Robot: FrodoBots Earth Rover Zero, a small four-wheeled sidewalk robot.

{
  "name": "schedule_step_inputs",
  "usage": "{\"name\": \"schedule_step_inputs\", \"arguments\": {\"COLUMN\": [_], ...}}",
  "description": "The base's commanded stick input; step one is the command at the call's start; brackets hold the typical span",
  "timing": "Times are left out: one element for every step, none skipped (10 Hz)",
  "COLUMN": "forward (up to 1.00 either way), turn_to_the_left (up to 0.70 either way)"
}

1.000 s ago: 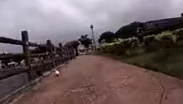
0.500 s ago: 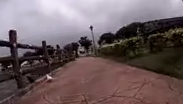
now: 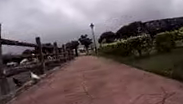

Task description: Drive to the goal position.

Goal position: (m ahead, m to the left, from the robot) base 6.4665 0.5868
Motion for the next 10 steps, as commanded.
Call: {"name": "schedule_step_inputs", "arguments": {"forward": [0.98,0.98,0.99,1.00,1.00,1.00,1.00,1.00,1.00,1.00], "turn_to_the_left": [0.00,0.16,0.12,0.00,0.00,0.00,0.00,0.00,0.00,0.00]}}
